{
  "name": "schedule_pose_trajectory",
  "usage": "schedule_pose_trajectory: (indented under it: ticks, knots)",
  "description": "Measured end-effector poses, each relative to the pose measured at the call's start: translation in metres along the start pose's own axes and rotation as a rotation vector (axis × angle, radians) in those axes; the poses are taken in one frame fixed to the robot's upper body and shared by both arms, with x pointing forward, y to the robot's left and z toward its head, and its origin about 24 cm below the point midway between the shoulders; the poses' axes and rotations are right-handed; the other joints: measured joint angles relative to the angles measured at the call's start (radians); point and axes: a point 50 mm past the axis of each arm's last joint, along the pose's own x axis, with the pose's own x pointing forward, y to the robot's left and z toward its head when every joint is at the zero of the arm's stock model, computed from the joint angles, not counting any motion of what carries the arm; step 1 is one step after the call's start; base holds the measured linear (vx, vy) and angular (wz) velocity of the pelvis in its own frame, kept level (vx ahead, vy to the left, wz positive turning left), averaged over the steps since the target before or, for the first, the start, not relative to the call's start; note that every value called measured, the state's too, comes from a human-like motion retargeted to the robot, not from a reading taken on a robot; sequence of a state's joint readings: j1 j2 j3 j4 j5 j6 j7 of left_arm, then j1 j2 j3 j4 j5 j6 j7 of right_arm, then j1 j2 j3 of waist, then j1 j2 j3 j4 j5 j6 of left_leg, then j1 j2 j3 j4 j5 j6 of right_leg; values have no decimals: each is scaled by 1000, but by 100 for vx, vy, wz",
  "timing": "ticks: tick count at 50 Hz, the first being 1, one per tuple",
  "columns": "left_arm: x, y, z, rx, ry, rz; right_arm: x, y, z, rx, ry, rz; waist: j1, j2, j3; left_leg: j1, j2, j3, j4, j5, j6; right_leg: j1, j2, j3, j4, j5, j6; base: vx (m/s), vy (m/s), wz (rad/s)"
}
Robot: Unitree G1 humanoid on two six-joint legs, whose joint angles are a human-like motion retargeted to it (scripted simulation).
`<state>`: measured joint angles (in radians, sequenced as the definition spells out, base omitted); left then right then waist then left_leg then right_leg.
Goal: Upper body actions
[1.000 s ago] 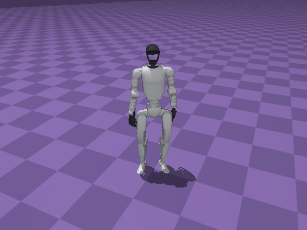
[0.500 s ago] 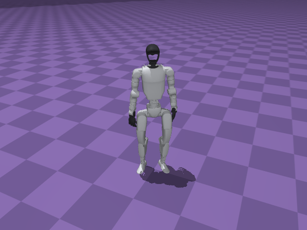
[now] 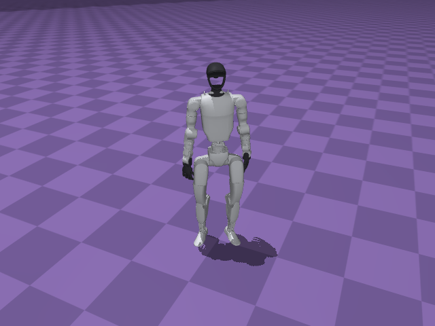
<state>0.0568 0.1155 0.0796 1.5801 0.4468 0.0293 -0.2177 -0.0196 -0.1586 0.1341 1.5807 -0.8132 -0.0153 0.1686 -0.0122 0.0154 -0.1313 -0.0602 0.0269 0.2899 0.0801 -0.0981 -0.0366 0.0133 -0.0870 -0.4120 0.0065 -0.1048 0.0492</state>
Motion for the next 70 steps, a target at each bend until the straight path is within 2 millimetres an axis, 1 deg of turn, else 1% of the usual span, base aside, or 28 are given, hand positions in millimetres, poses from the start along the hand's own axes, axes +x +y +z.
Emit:
schedule_pose_trajectory:
  ticks: [15, 30, 45, 52, 61, 64, 67, 70]
  knots:
    - [0, -1, 1, -5, -3, 4, 0, -1, 0, -7, 2, -2, 2, 4, 5, 0, -1, 3, 1, 3, 1, 1, -1, 2, 0, 3, -1, 0, 0, 0]
    - [0, -3, 6, -8, -18, -4, -1, -7, 2, -7, -6, -24, -19, 18, 37, 6, 1, 9, -2, 10, -4, -1, -2, 6, 1, 10, -6, -1, 0, 0]
    - [0, -1, 13, -18, -44, -4, -4, -20, -4, 83, 0, -73, -26, 42, 76, 2, 12, 36, -4, 25, -19, -24, -2, 41, 11, 20, -23, -8, -4, -9]
    - [-2, 3, 22, -14, -70, 2, -5, -28, -6, 98, 4, -107, -35, 54, 103, -15, 19, 38, 5, 32, -31, -37, 0, 49, 10, 24, -35, -13, -8, -2]
    - [-3, 7, 33, 3, -121, 9, -4, -20, -15, 136, 39, -74, -33, 57, 110, -48, 33, 21, 23, 46, -52, -47, 8, 45, 0, 26, -46, -8, -9, 10]
    - [-4, 10, 37, 15, -142, 11, -4, -15, -18, 157, 44, -43, -40, 52, 111, -59, 37, 0, 41, 52, -68, -42, 8, 33, -2, 23, -46, -3, -8, 37]
    - [-6, 16, 41, 34, -164, 20, -3, -13, -21, 183, 47, -26, -55, 43, 110, -82, 46, -19, 88, 36, -83, -40, 0, 6, -2, 18, -43, -1, -7, 59]
    - [-8, 22, 42, 47, -177, 43, -3, -10, -24, 203, 51, -32, -51, 24, 116, -86, 69, 47, 130, 20, -64, -31, -12, -14, 0, 17, -40, 4, -4, 34]
